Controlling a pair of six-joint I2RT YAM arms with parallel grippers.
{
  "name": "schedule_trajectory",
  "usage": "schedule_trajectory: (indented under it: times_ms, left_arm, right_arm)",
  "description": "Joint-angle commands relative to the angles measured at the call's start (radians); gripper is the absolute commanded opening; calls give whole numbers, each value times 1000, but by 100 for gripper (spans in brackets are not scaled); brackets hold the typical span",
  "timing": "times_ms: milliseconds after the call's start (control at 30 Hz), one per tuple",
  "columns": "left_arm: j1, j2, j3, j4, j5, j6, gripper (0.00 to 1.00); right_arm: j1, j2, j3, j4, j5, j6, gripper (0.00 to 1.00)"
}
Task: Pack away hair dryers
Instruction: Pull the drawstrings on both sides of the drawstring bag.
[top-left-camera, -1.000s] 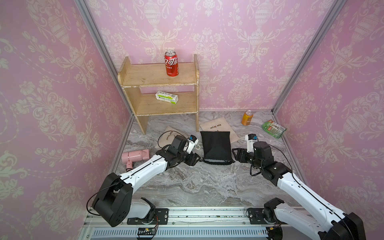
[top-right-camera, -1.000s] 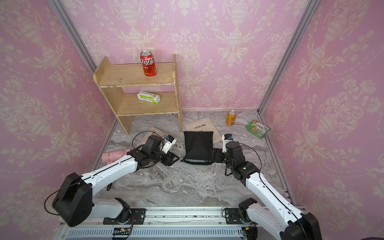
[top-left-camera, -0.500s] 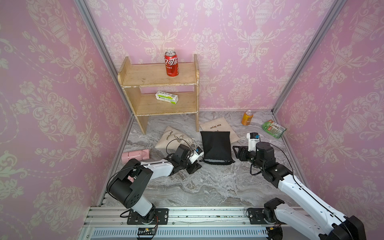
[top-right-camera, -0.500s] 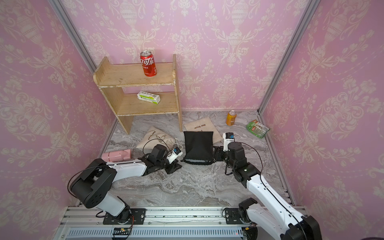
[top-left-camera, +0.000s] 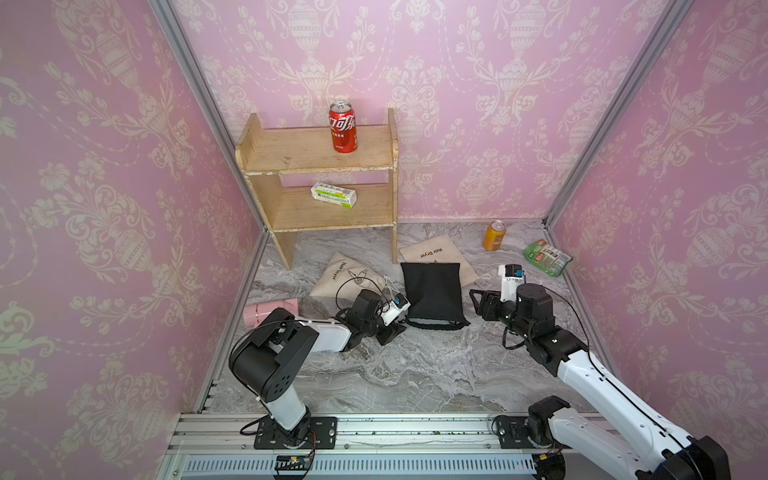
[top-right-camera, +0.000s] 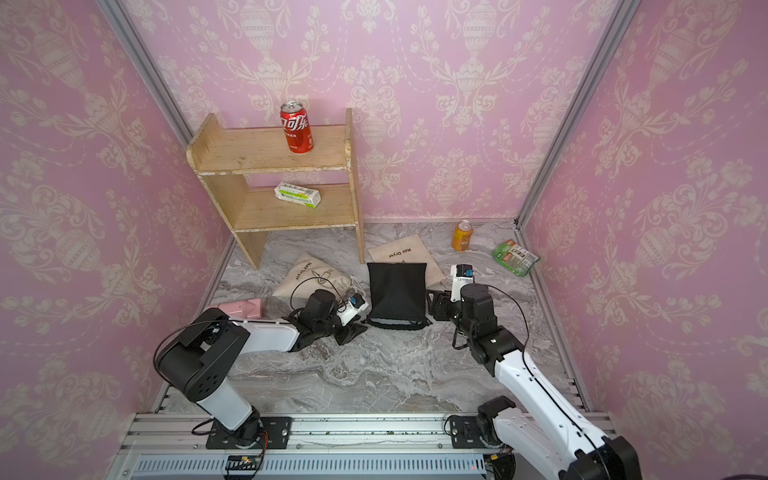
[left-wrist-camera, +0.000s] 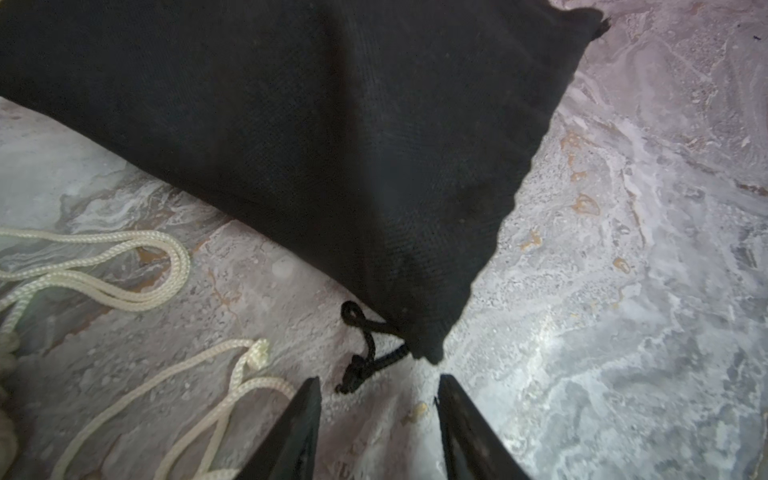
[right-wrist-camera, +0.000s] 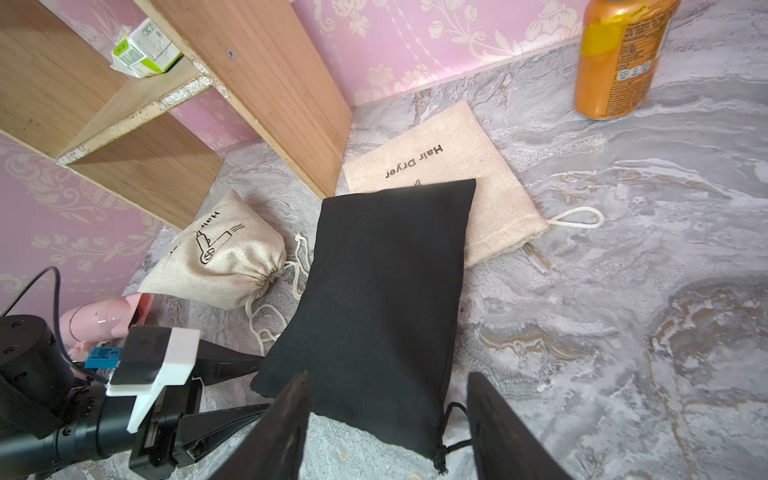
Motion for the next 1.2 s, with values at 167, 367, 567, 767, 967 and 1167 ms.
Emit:
schedule_trajectory:
  times_ms: [167, 367, 567, 767, 967, 1167]
  left_arm:
    - [-5, 72, 79, -22, -5, 43, 43]
    - [-1, 105, 106, -37, -3, 46, 39]
    - [3, 105, 134, -73, 8, 51, 22]
    - [3, 91, 134, -113, -10, 50, 0]
    - [3, 54, 148, -131, -56, 27, 0]
    - [4, -27, 168, -149, -115, -19, 0]
  right_arm:
    - [-6, -31, -14, 6, -13, -19, 61]
    - [-9, -50, -17, -4, -9, -20, 61]
    - [-11, -66, -23, -8, -3, -22, 61]
    - [-13, -68, -35, -8, 7, -20, 60]
    - [-15, -35, -13, -68, 25, -4, 59]
    - [-16, 49, 37, -214, 22, 12, 57]
